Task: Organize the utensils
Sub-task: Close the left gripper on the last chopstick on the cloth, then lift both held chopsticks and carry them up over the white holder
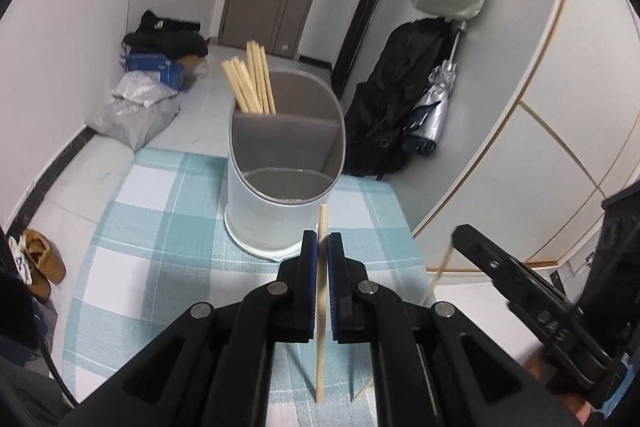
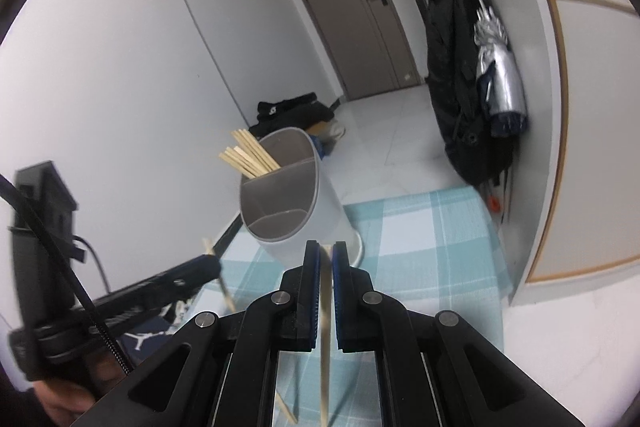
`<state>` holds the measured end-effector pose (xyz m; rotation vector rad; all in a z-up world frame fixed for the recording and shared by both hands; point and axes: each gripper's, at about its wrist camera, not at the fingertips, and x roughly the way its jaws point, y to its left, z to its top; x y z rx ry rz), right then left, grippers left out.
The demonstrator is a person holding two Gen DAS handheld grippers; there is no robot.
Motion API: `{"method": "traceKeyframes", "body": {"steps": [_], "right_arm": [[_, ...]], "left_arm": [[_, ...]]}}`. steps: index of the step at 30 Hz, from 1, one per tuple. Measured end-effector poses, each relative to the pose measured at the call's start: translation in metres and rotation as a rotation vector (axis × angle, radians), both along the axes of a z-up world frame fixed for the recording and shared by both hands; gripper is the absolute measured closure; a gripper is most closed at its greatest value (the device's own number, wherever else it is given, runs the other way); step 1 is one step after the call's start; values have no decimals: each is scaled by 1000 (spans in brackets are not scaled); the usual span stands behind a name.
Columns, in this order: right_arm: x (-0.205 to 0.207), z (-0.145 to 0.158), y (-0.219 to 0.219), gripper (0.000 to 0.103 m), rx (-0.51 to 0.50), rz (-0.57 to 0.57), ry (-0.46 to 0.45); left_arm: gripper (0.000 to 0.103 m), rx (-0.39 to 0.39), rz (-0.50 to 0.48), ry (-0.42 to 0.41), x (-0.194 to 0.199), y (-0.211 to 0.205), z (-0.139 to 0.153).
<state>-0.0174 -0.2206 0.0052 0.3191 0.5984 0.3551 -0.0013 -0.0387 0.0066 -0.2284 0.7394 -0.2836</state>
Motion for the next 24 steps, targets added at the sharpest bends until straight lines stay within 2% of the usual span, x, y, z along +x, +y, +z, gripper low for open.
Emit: {"method": "traceKeyframes", "body": {"steps": [11,24], "right_arm": [[-15,15,26,98,-81,42,-96],[-17,29,36,98,-55,52,-113]], "left_arm": [[101,20,-28,-30,-15,8,12],[102,14,-54,-72,-17,17,43]]}}
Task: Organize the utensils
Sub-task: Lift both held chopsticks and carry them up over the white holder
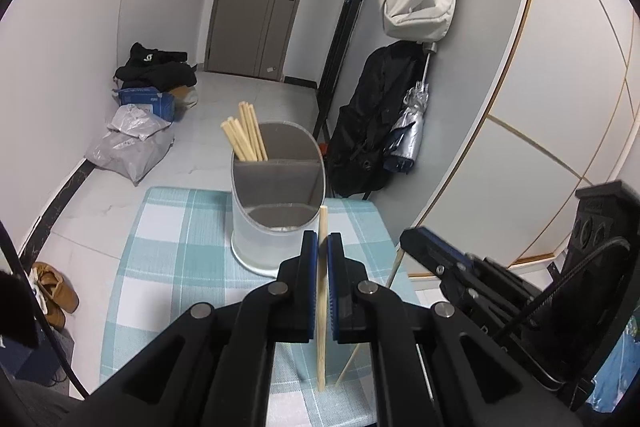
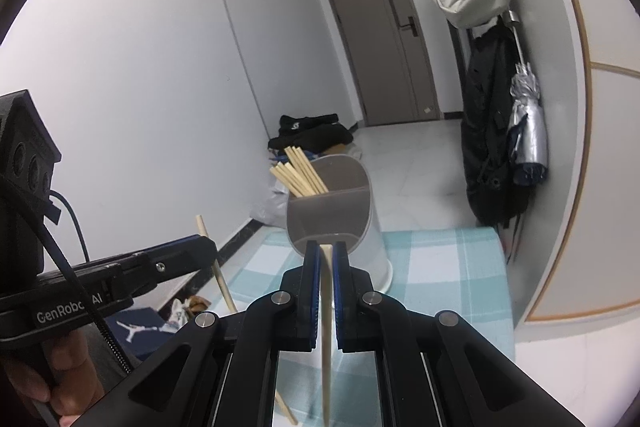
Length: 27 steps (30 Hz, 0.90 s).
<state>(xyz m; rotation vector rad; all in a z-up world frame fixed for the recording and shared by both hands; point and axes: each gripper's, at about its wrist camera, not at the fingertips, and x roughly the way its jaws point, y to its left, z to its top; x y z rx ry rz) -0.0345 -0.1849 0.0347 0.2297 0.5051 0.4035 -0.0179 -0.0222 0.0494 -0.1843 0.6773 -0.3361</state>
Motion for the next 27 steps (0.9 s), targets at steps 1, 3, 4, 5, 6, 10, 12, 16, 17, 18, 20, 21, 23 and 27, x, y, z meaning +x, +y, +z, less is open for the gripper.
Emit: {"method": "traceKeyframes", "body": {"steps": [1,3,4,5,6,10,12,16,17,18,20,21,23,27], "right_arm": [[-1,1,0,98,4,-2,-1],[-2,4,-1,98,14,-11,-4],[-2,5,-1,98,18,-11,0],[-2,6,-1,98,20,-12,2],[0,8,-1,98,19,-15,1],[9,21,-3,98,30,-22,-6],[14,31,-4,98,38,-28,-19],[31,55,-5,98,40,-36,-44],[35,61,-5,98,38,-37,-53],[40,68,-5,98,35,-39,-64],[50,81,-4,98,34,-39,-82],[56,89,-4,98,36,-40,-93],[66,99,-3,98,40,-37,-105],[88,118,3,98,35,-31,-133]], "left_arm": [[102,-1,-3,4,2,1,3],[102,-5,-9,1,5,3,9],[102,-5,-13,-5,6,3,13],[102,-4,-13,-11,8,4,16],[102,-4,-17,-14,9,4,19],[102,-16,-34,-17,20,5,30],[102,-20,-35,-22,26,6,36],[102,-35,-45,-36,40,10,50],[102,-40,-43,-40,43,11,54],[101,-42,-45,-43,47,13,58],[102,-52,-43,-49,56,17,65],[102,-56,-49,-52,60,18,69],[102,-62,-49,-60,68,19,74],[102,-67,-52,-78,84,23,84]]}}
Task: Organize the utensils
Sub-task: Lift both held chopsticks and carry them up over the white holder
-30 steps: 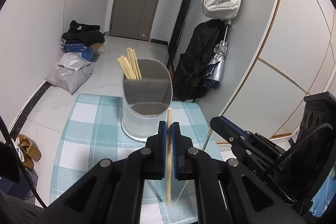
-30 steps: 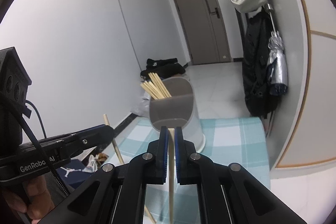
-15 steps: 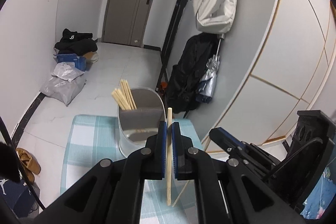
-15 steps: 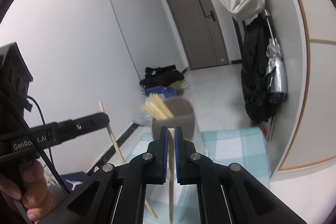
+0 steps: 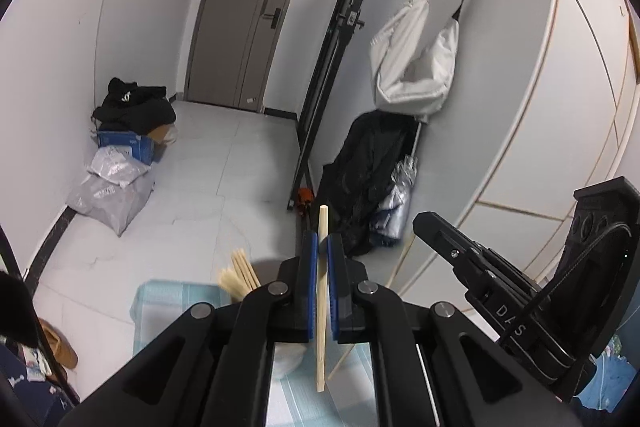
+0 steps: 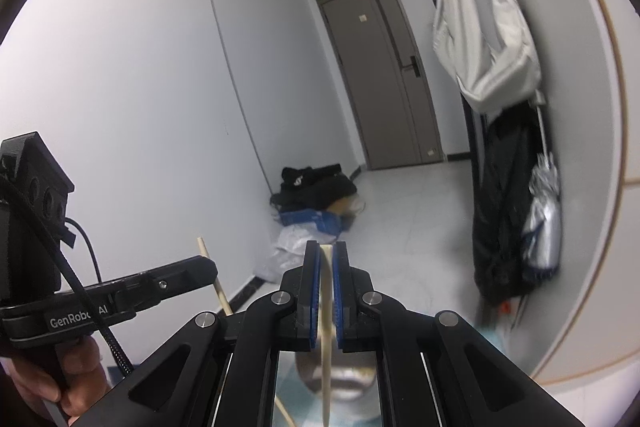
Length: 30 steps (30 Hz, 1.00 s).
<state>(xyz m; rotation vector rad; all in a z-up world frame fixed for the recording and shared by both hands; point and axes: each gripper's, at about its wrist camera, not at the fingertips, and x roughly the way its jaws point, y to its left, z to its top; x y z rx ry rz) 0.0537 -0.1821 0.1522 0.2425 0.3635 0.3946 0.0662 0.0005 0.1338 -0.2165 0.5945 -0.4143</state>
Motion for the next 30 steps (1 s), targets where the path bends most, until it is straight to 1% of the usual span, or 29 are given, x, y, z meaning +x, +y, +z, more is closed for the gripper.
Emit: {"method": "traceKeyframes", "body": {"steps": [6,11,15,19,25,30], "right_arm": [[37,21,9,98,-2,14,-34],[73,29,17,98,-27,33,-41],[92,31,22,98,-56,45,-64],[109,25,24,98,-73,54,-63],[126,4,32,98,-102,78,-28],[131,-11,40,98,-130,108,-11]], "left_arm": [[102,-13,5,-14,30,5,7],[102,-29,15,-22,53,9,5],[102,-33,28,-30,69,13,2],[102,-30,46,-41,79,16,-5],[102,-3,74,-31,89,16,-23],[102,-34,85,4,94,22,-36]]}}
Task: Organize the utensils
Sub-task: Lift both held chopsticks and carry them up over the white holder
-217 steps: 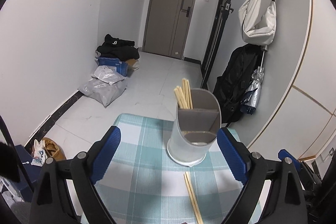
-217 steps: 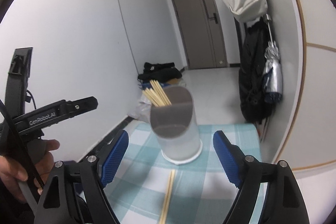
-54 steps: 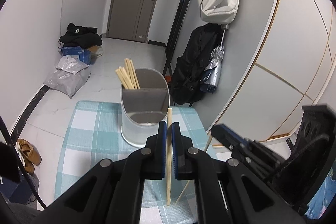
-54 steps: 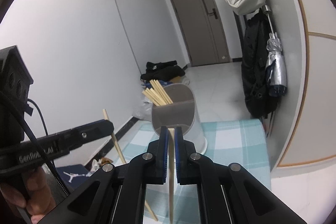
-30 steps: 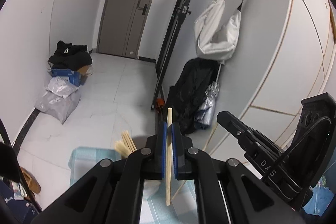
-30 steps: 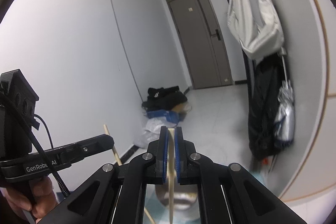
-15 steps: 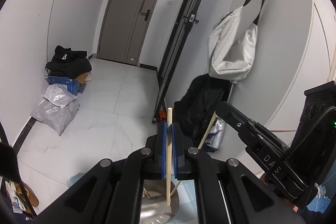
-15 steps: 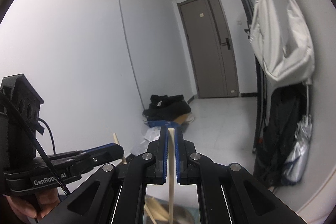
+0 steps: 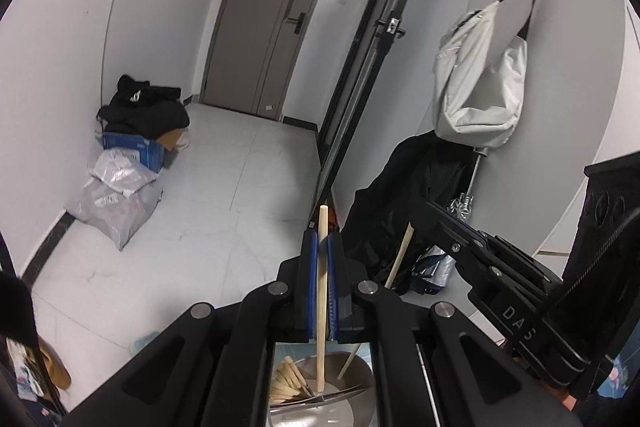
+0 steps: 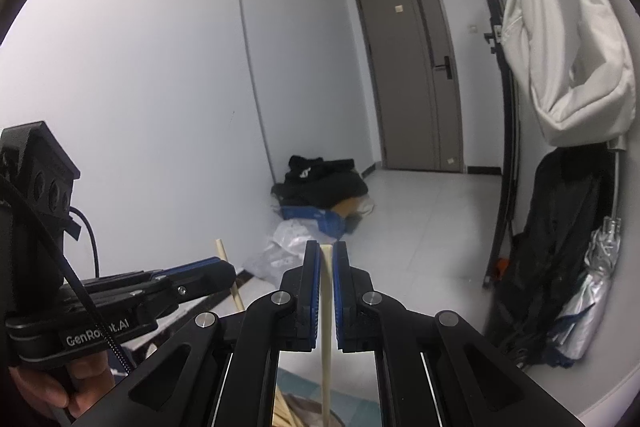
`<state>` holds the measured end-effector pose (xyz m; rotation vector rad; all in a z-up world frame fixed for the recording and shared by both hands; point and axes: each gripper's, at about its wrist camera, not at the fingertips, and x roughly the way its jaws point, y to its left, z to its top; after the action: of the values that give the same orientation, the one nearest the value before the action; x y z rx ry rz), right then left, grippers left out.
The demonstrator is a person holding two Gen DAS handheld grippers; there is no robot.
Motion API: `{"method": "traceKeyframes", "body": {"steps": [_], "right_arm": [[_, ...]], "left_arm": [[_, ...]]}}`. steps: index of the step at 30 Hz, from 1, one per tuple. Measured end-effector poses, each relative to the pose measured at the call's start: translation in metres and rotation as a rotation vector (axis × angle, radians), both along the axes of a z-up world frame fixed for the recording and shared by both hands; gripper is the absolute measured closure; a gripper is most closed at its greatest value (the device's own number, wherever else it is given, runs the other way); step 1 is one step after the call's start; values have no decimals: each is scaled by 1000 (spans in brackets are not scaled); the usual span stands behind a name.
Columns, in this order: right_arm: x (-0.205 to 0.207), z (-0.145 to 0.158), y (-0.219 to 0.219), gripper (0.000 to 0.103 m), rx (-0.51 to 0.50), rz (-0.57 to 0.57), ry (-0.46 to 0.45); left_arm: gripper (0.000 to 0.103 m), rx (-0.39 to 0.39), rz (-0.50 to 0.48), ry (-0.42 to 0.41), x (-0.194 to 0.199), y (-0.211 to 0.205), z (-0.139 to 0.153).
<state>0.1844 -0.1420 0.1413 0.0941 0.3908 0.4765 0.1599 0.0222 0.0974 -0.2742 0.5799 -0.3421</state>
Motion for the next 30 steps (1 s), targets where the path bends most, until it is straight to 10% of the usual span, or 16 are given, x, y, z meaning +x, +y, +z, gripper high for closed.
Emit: {"method": "traceKeyframes", "body": {"steps": [15,30], "right_arm": [[-7,-31,14,98,-119,114,38],[-15,-50,11,98,-160,139,70]], "left_arm": [[102,-103,49,24,-14,6,-24],[102,-18,0,27,-30,-5,-33]]}}
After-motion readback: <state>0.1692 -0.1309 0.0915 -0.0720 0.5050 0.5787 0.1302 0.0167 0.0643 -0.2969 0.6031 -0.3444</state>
